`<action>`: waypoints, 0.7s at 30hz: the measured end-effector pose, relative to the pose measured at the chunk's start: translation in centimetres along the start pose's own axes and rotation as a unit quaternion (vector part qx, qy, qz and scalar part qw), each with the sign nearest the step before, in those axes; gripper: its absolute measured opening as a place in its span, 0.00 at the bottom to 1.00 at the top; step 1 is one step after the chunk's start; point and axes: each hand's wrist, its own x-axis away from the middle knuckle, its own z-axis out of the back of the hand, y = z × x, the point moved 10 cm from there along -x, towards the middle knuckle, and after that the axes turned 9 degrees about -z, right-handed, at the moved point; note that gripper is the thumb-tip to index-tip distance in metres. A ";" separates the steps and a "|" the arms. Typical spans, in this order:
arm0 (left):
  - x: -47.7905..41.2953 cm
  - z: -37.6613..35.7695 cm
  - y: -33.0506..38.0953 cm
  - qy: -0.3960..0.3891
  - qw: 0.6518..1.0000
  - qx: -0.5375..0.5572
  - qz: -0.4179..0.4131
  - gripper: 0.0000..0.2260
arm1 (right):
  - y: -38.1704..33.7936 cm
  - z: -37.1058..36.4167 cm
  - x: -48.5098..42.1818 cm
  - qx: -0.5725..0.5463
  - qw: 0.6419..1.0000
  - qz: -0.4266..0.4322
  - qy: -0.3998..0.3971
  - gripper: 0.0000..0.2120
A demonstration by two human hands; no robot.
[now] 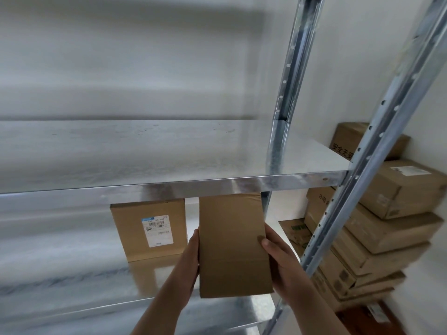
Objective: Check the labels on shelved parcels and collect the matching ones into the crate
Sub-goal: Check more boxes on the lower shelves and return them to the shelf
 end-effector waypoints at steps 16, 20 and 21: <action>0.8 3.7 -1.0 0.028 0.981 -0.120 0.151 0.25 | 1.1 1.5 -0.6 0.192 0.978 -0.080 0.000 0.30; 0.1 3.2 0.2 -0.007 0.992 -0.102 0.077 0.14 | 1.0 1.9 -0.3 0.184 0.979 -0.085 -0.029 0.28; 0.0 3.1 0.5 -0.010 0.994 -0.088 0.058 0.14 | 1.0 2.1 -0.4 0.168 0.982 -0.081 -0.028 0.27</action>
